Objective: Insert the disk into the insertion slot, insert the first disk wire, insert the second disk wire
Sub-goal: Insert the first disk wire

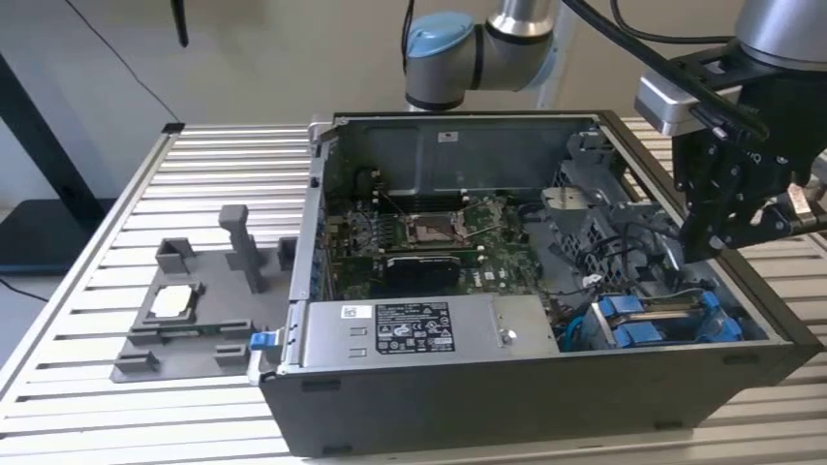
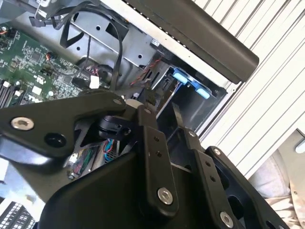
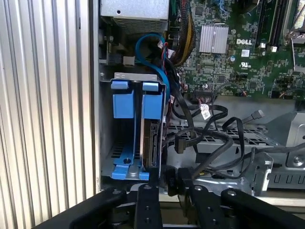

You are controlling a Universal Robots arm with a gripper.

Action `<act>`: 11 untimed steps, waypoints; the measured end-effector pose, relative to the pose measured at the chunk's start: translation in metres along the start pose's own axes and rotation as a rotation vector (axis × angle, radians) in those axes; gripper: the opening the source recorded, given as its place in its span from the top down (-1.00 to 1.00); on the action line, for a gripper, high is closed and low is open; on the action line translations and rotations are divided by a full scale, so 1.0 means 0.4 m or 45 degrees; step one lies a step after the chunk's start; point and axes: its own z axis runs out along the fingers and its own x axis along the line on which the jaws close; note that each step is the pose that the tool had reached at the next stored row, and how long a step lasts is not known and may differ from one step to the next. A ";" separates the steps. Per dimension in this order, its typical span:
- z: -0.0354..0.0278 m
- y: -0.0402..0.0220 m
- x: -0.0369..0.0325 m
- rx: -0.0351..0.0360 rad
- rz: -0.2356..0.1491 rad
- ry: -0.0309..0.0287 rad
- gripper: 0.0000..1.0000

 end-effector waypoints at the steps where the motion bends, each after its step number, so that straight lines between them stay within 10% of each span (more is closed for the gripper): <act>1: 0.000 0.000 0.000 0.0000 0.000 0.0000 0.47; 11: 0.000 -0.001 0.000 -0.0012 0.000 -0.0005 0.62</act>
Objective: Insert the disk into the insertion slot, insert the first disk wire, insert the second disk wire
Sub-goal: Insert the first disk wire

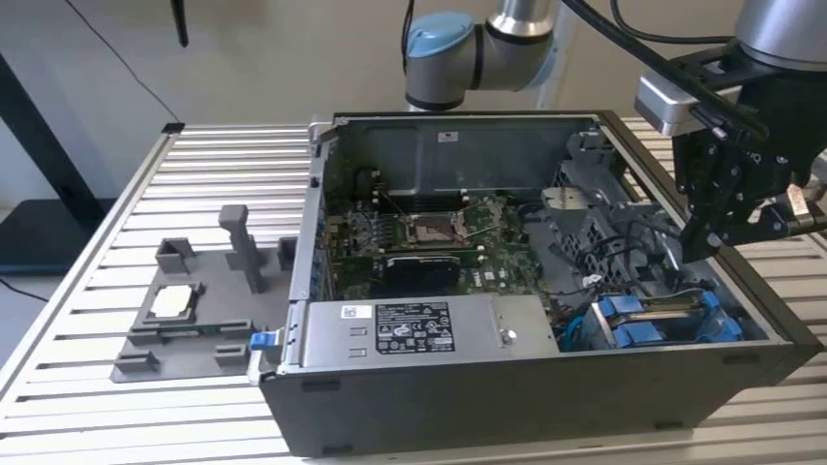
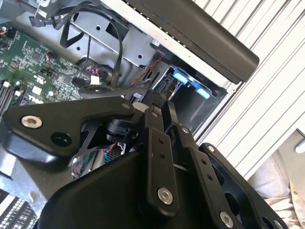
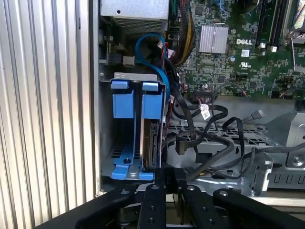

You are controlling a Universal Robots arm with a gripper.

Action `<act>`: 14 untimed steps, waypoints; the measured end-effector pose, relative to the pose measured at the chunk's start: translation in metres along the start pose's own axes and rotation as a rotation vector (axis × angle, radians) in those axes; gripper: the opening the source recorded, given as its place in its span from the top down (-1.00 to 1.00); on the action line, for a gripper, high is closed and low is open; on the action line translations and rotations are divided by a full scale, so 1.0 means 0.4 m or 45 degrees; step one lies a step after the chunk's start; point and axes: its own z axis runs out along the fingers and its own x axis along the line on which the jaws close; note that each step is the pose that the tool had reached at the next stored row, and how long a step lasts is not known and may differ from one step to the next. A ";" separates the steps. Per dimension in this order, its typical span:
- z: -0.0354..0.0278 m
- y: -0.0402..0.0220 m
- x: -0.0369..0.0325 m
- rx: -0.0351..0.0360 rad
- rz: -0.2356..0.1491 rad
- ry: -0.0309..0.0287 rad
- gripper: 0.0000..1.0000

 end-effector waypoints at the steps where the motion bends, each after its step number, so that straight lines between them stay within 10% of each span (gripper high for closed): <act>1: 0.000 -0.002 0.000 -0.0026 0.000 0.0000 0.62; 6: 0.007 -0.027 0.004 -0.0720 0.002 -0.0024 0.62; 14: 0.022 -0.056 0.011 -0.1485 0.004 -0.0052 0.62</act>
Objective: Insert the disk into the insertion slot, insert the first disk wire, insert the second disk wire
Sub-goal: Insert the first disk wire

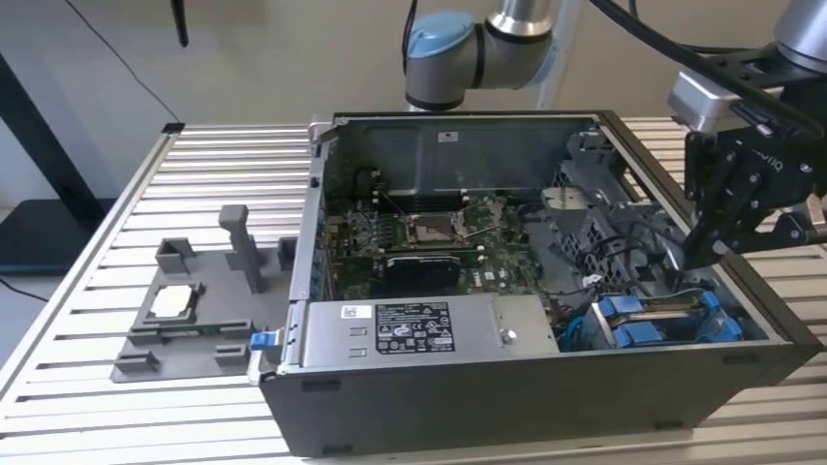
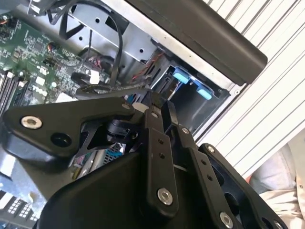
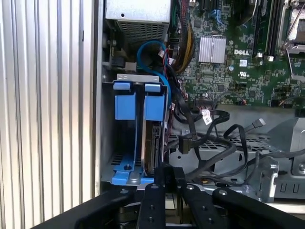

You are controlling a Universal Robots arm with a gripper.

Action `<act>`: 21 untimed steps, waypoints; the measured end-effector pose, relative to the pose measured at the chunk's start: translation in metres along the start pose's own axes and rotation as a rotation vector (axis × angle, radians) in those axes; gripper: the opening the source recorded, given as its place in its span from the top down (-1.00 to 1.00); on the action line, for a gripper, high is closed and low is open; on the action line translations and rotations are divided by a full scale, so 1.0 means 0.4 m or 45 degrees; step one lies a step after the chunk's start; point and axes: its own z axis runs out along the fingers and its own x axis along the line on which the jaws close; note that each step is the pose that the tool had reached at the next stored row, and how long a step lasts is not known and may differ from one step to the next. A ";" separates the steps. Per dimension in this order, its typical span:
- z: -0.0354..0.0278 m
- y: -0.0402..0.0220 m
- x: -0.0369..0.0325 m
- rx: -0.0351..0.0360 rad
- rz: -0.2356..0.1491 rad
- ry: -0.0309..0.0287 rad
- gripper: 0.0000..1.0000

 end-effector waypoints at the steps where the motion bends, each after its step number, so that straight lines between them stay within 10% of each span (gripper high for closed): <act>1: 0.001 -0.002 0.001 -0.0104 0.000 -0.0004 0.62; 5: 0.007 -0.012 0.005 -0.0504 0.001 -0.0018 0.62; 14: 0.024 -0.031 0.011 -0.1103 0.004 -0.0040 0.62; 21: 0.045 -0.044 0.013 -0.1290 0.009 -0.0045 0.62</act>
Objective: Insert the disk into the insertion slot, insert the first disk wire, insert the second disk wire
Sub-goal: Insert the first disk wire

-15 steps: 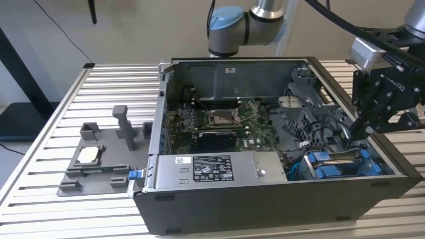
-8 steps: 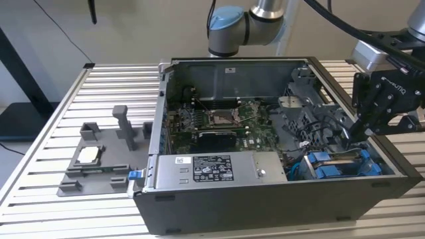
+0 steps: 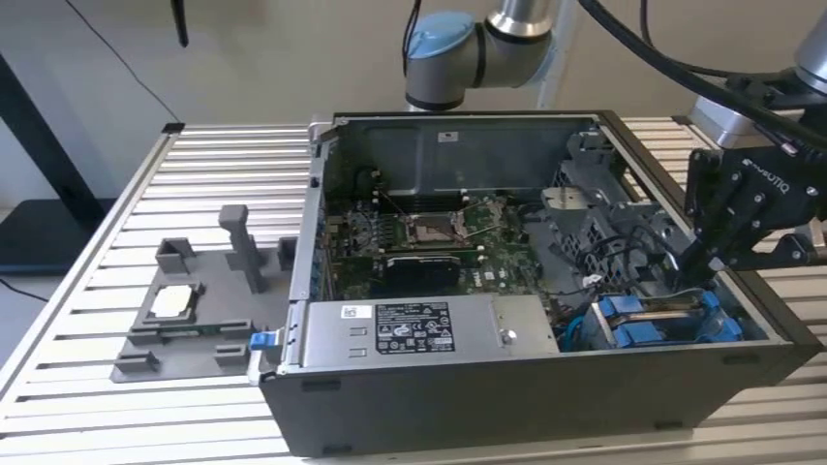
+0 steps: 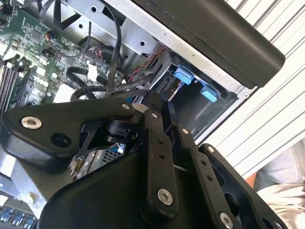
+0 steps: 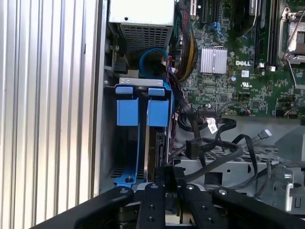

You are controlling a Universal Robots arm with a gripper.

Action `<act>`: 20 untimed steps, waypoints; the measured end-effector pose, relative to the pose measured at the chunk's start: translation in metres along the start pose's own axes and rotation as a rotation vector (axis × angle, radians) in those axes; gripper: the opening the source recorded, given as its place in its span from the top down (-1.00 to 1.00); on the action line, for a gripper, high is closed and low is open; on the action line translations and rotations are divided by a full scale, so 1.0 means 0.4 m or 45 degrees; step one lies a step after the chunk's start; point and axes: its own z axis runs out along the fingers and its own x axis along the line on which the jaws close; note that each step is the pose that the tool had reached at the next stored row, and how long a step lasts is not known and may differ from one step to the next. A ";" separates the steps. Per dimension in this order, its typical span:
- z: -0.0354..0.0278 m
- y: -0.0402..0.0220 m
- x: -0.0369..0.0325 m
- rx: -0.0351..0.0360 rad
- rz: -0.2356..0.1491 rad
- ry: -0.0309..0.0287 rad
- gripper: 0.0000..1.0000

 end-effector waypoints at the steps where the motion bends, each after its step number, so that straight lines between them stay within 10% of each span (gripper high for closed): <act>1: 0.003 -0.002 0.000 -0.0026 0.001 -0.0001 0.62; 16: 0.026 -0.049 0.005 -0.0934 0.005 -0.0069 0.62; 20: 0.031 -0.050 0.005 -0.0940 0.005 -0.0068 0.62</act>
